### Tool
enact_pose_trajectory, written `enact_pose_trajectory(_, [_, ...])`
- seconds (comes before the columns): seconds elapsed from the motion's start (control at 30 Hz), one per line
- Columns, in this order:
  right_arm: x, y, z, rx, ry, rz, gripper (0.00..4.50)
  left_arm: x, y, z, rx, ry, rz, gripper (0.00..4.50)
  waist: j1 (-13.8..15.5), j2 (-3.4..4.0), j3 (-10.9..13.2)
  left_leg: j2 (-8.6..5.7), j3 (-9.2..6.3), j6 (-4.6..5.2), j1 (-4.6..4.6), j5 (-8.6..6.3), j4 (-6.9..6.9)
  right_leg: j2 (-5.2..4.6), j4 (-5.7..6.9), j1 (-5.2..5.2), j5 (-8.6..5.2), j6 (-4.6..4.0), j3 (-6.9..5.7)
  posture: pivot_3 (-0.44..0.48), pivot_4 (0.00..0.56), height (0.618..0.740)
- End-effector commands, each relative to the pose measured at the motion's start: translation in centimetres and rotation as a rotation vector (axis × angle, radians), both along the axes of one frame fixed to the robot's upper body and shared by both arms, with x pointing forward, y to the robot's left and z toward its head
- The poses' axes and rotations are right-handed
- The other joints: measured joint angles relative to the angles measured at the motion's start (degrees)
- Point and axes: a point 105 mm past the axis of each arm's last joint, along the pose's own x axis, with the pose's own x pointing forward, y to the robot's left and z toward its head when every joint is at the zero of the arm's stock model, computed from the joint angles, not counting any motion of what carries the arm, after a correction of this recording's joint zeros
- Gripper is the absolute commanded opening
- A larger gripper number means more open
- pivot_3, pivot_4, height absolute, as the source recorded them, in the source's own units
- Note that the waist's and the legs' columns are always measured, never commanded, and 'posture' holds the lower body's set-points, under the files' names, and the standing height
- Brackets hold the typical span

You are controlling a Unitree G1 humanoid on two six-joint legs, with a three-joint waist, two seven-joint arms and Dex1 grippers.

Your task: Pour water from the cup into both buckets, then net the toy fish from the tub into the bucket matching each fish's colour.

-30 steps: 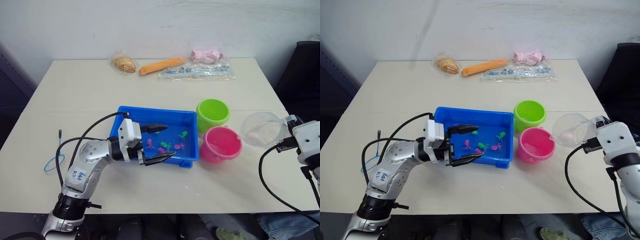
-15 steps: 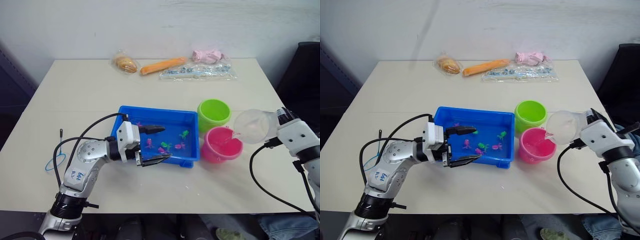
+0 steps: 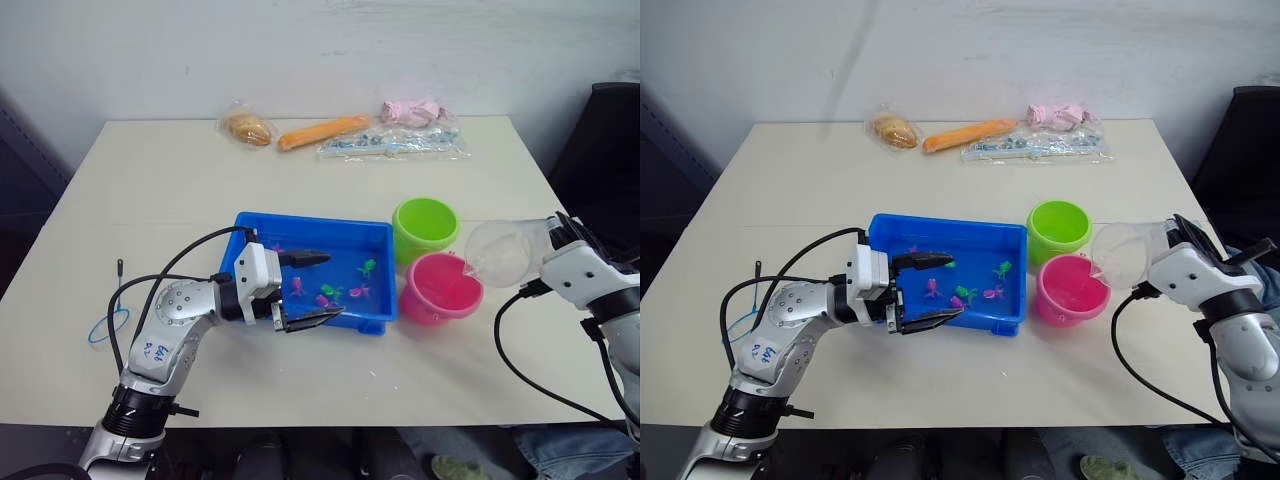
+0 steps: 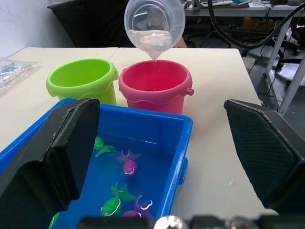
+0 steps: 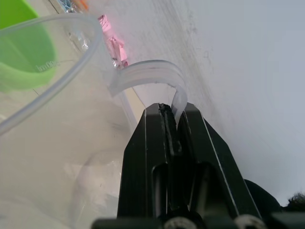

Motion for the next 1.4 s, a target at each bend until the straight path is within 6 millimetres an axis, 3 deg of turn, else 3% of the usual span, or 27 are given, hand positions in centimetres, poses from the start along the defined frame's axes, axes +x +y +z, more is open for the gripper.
enact_pose_trajectory(0.03, [-0.3,0.7,1.6,-0.062,-0.073,0.026,0.06,-0.4,-0.4,0.6,-0.009,-0.035,-0.016,4.50,0.0,0.00,0.0,0.00,0.00,0.00,0.00,0.00,0.01,0.00,0.00,0.00,0.00,0.00,0.00,0.000,0.150,0.740])
enact_pose_trajectory(0.5, [-0.4,0.9,1.9,-0.149,-0.122,0.024,0.06,-0.4,-0.7,0.6,-0.024,-0.035,-0.016,4.50,0.0,0.00,0.0,0.00,0.01,0.01,0.01,-0.01,0.15,0.00,0.17,0.00,0.00,0.00,0.03,0.000,0.150,0.740])
enact_pose_trajectory(0.93, [0.0,1.0,1.8,-0.107,-0.122,0.031,0.06,-0.3,-0.7,0.6,-0.018,-0.039,-0.008,4.50,0.0,0.00,0.0,0.00,0.02,0.01,0.03,-0.01,0.22,0.00,0.29,0.00,0.00,0.00,0.05,0.000,0.150,0.740])
enact_pose_trajectory(1.13, [0.2,0.5,1.0,0.068,-0.073,0.034,0.06,-0.1,-0.6,0.6,-0.017,-0.042,-0.001,4.50,0.0,0.00,0.0,0.01,0.01,0.01,0.03,-0.01,0.23,0.00,0.30,0.00,0.00,0.00,0.06,0.000,0.150,0.740])
enact_pose_trajectory(1.4, [0.4,-1.8,1.8,0.569,-0.112,-0.013,0.06,0.1,-0.1,0.8,-0.042,-0.023,0.030,4.50,0.0,0.00,0.0,0.17,0.01,0.04,0.03,-0.02,0.26,-0.01,0.38,-0.01,0.00,0.00,0.07,0.000,0.150,0.740])
